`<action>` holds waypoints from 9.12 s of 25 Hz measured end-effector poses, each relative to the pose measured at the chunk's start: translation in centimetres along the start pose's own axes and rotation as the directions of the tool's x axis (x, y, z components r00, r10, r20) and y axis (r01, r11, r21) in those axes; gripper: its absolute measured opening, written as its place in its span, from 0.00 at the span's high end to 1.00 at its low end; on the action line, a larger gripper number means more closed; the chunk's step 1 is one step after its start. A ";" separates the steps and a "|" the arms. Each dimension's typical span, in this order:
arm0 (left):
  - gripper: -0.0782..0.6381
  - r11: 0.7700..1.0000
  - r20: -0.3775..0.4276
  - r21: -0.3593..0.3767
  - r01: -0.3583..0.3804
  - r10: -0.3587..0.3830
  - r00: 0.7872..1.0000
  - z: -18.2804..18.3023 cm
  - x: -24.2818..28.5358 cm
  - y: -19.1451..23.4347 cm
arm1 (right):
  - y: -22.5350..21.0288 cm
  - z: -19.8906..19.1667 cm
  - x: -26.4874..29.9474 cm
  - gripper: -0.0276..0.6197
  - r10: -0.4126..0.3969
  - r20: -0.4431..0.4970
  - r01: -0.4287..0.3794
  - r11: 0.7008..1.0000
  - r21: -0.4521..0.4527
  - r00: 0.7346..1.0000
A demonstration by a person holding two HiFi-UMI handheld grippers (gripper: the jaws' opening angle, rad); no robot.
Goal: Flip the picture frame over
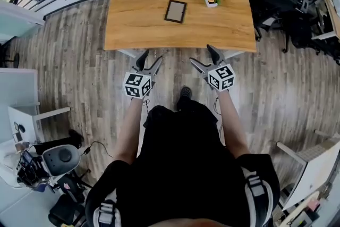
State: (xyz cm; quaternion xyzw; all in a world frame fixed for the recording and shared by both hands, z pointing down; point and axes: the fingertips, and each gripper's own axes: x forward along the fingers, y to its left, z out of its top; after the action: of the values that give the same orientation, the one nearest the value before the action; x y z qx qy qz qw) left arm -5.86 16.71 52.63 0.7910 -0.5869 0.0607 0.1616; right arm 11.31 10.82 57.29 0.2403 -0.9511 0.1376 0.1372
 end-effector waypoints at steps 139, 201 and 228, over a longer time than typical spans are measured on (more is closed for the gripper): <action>0.80 0.985 -0.530 -0.147 -0.087 -0.004 0.848 -11.4 32.8 18.3 | -18.7 0.4 18.6 0.40 -0.083 -0.272 0.144 0.966 0.213 0.959; 0.81 0.957 -0.304 -0.286 0.055 -0.145 0.942 -5.5 28.6 16.3 | -12.1 -3.3 24.5 0.58 0.122 -0.196 0.018 0.806 0.591 0.973; 0.81 0.968 -0.313 -0.236 0.092 -0.165 0.935 -5.9 28.5 16.8 | -11.1 -0.6 24.4 0.85 0.139 -0.079 -0.046 0.723 0.689 0.987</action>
State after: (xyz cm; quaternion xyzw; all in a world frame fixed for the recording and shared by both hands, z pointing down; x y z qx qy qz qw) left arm -12.55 -11.58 69.44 0.7840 -0.5015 0.1170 0.3466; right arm -3.73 -8.66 67.97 0.2170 -0.8334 0.5001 0.0912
